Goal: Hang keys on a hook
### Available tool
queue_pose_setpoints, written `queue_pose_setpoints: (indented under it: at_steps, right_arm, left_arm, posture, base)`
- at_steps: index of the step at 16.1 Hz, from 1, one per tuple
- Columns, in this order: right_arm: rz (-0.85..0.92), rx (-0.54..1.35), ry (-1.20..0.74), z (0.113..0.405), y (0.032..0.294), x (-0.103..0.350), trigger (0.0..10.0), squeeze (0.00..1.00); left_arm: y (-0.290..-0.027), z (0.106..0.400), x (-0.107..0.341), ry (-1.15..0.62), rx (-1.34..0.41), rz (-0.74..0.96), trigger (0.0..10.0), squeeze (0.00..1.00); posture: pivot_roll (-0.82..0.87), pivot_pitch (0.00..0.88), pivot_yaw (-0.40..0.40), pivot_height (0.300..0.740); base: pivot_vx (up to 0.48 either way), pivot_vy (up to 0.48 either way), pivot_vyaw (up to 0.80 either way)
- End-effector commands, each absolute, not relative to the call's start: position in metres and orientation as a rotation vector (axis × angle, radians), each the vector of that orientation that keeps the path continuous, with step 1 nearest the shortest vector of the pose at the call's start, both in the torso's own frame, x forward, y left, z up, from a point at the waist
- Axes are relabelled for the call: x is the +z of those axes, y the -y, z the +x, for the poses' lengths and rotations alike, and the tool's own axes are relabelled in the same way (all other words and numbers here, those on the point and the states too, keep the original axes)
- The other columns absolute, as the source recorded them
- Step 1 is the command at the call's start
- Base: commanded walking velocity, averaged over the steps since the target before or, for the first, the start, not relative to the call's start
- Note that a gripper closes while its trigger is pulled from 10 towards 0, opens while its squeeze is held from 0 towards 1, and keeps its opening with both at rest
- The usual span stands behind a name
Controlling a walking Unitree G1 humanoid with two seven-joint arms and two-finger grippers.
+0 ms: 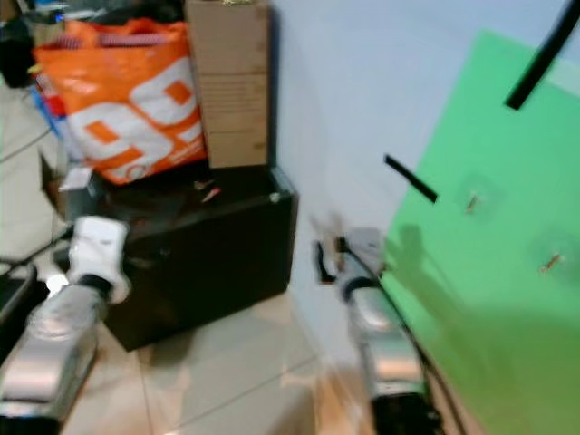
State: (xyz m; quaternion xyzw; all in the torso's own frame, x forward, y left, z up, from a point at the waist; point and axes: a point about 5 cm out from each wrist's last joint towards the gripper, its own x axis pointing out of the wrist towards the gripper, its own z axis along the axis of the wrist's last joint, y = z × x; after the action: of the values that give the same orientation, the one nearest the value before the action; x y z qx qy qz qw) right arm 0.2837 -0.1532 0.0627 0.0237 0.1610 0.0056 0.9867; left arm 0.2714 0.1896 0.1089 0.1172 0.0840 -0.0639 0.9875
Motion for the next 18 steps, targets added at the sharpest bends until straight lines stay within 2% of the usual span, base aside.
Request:
queue_pose_setpoints:
  at_steps: [1,3,6,8,18]
  right_arm:
    - [0.052,0.022,-0.279,0.2912,0.1460,0.0726,10.0,1.00]
    - [0.040,0.068,-0.258,0.2935,0.1433,0.0745,10.0,1.00]
    - [0.004,0.067,-0.261,0.2923,0.1405,0.0736,10.0,1.00]
    - [0.009,0.011,-0.276,0.2924,0.1467,0.0702,10.0,1.00]
    - [-0.063,0.076,-0.282,0.2921,0.1419,0.0653,10.0,1.00]
  left_arm:
    - [-0.1993,0.2716,0.1129,-0.158,-0.095,0.254,10.0,0.58]
    - [-0.2010,0.2713,0.1141,-0.153,-0.088,0.254,10.0,0.59]
    - [-0.2012,0.2726,0.1140,-0.156,-0.093,0.256,10.0,0.59]
    - [-0.2010,0.2738,0.1161,-0.148,-0.089,0.256,10.0,0.59]
    - [-0.1973,0.2690,0.1098,-0.173,-0.106,0.252,10.0,0.59]
  posture:
    - [0.11,0.000,-0.033,0.740]
    - [0.12,0.000,-0.036,0.740]
    - [0.11,0.000,-0.028,0.740]
    - [0.12,0.000,-0.041,0.740]
    - [0.12,0.000,-0.045,0.740]
  base:
    - [0.371,0.000,0.00]
    - [0.390,0.000,0.00]
    - [0.414,0.000,0.79]
    - [0.416,0.000,0.00]
    - [0.412,0.000,0.00]
